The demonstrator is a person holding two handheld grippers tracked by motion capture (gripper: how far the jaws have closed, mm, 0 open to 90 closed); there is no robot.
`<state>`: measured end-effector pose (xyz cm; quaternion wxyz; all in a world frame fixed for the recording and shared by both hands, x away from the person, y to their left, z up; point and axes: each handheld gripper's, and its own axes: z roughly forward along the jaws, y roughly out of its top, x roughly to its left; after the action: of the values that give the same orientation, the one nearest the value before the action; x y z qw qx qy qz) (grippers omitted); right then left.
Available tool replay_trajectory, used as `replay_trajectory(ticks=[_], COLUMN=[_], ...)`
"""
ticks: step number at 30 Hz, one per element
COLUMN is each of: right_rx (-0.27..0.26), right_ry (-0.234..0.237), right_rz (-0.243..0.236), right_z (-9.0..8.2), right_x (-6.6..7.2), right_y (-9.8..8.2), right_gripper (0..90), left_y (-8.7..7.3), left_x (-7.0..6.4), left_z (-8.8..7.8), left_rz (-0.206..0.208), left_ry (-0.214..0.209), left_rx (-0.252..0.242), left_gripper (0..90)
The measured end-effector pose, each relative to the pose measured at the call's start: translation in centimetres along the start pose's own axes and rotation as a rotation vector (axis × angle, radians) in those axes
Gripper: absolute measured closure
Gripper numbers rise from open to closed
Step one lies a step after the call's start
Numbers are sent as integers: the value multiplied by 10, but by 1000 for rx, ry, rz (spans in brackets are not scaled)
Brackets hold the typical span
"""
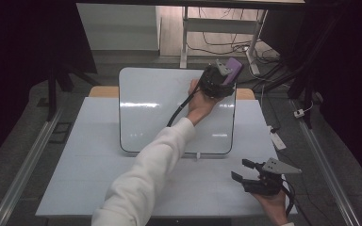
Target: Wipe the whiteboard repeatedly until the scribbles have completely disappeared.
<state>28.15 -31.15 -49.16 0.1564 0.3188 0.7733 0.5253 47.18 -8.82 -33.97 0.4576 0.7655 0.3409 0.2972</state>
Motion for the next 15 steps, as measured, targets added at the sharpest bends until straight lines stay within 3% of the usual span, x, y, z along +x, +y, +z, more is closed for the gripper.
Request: replay_trajectory(ticks=[3, 9, 11, 15], right_rx=[0, 0, 2, -2], right_ry=[2, 5, 5, -1], right_rz=[4, -1, -2, -1], right_z=[0, 1, 2, 2], right_x=[-1, 0, 0, 1], right_y=[-1, 0, 1, 1], right_gripper=[274, 274, 274, 274], left_y=[-1, -20, -31, -46], left_x=[10, 69, 85, 109], left_z=[-7, -47, -61, -79], left_rz=[-10, -100, -102, -148], left_ry=[24, 127, 171, 208], left_rx=[10, 15, 29, 28], left_gripper=[410, 410, 410, 410])
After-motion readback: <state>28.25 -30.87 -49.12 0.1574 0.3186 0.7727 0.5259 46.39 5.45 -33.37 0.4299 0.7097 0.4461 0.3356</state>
